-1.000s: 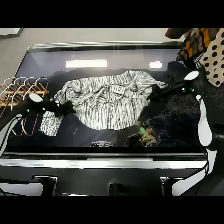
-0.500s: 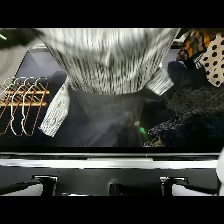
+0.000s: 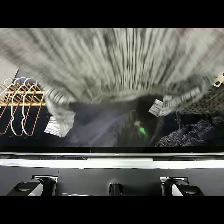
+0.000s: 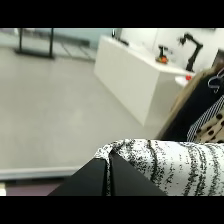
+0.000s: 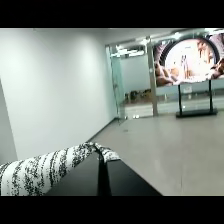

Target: Fold the clothes and pants, and hang the long-sleeved shirts on hangers.

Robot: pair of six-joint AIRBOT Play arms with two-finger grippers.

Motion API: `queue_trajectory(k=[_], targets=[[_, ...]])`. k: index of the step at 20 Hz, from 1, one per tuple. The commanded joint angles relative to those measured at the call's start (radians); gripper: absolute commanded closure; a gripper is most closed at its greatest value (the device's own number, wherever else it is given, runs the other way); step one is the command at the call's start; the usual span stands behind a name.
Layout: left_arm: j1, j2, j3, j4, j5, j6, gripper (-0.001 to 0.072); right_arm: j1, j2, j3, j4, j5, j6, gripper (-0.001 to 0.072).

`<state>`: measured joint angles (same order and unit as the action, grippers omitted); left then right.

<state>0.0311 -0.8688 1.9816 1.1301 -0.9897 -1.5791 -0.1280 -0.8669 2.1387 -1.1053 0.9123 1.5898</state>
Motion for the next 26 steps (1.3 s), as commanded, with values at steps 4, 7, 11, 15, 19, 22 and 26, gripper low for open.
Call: queue_trajectory(k=[4,7,11,15,19,22,26], targets=[[0.0,0.048,-0.009,0.076,0.003,-0.023,0.0689,0.0,-0.015,0.001,-0.079,-0.022,0.106,0.068],[-0.002,-0.064,-0.009,0.075,0.003,-0.037,0.0689,0.001,-0.171,0.0,0.01,0.017,0.128,0.068],[-0.002,-0.333,-0.009,0.075,0.003,-0.036,0.0689,0.001,-0.444,-0.04,0.148,0.038,0.127,0.068],[-0.011,-0.687,-0.008,0.055,0.024,-0.037,0.0689,0.062,-0.709,-0.132,0.192,-0.044,0.074,0.068],[-0.053,-0.968,-0.008,0.055,0.093,-0.018,0.0689,0.154,-0.954,-0.132,0.164,-0.2,0.04,0.068],[-0.076,-1.092,-0.008,0.044,0.089,-0.036,0.0689,0.198,-1.08,-0.132,0.151,-0.262,0.041,0.068],[-0.089,-1.152,-0.007,-0.01,-0.002,-0.128,0.0596,0.226,-1.148,-0.132,0.151,-0.185,0.041,0.067]])
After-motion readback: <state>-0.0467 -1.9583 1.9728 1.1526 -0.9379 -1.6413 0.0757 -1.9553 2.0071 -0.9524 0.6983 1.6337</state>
